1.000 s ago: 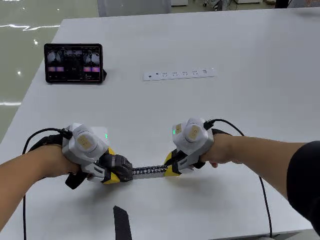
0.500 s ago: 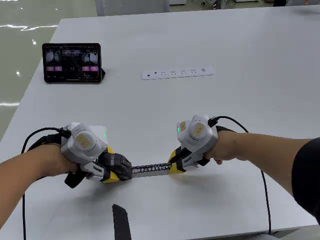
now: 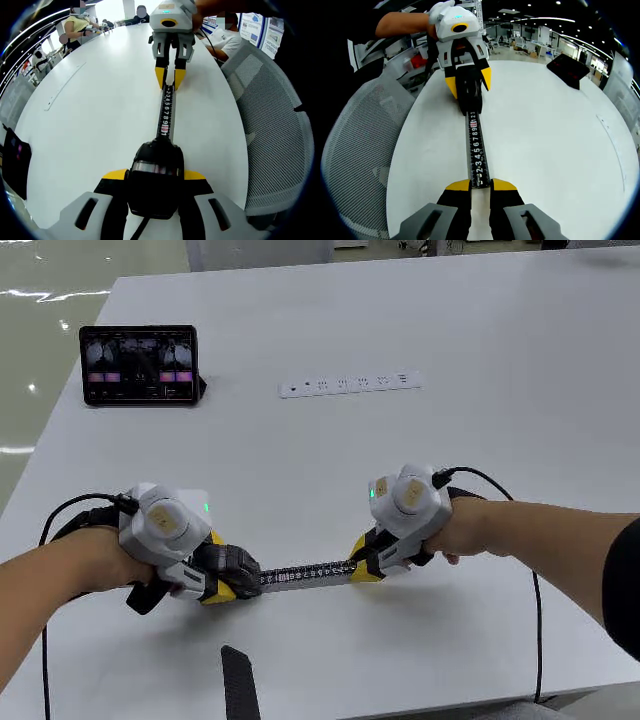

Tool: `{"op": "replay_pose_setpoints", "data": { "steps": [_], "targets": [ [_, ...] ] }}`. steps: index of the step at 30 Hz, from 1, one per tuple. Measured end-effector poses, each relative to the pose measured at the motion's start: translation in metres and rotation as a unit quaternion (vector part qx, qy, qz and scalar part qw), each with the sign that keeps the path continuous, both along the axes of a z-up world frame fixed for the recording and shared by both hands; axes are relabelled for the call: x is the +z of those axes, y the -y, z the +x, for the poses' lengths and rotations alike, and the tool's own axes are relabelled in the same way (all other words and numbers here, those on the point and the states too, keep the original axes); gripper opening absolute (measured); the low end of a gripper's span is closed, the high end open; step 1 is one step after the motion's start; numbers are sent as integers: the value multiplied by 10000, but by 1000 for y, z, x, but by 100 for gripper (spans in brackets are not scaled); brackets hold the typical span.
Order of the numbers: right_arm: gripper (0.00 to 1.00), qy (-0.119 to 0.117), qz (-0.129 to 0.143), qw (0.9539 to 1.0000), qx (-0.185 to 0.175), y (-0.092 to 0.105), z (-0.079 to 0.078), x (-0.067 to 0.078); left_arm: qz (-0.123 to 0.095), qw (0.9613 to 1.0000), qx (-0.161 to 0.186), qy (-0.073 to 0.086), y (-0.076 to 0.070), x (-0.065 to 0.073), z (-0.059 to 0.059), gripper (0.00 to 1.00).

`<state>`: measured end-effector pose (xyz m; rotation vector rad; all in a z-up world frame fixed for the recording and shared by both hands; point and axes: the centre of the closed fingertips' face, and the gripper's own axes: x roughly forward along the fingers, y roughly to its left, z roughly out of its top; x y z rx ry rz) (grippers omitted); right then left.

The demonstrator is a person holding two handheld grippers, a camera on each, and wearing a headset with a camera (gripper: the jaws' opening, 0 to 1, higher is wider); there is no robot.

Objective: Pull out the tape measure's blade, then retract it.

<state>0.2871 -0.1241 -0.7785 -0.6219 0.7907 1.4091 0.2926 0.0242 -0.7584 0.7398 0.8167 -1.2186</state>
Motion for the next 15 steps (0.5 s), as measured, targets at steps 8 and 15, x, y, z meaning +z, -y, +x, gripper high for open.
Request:
{"op": "replay_pose_setpoints", "data": {
  "steps": [8, 15],
  "targets": [
    [9, 6, -8, 10000, -33, 6, 1, 0, 9, 10000, 1, -1, -1, -1, 1, 34],
    [9, -2, -22, 10000, -62, 13, 1, 0, 10, 10000, 5, 0, 0, 0, 0, 34]
  ]
}}
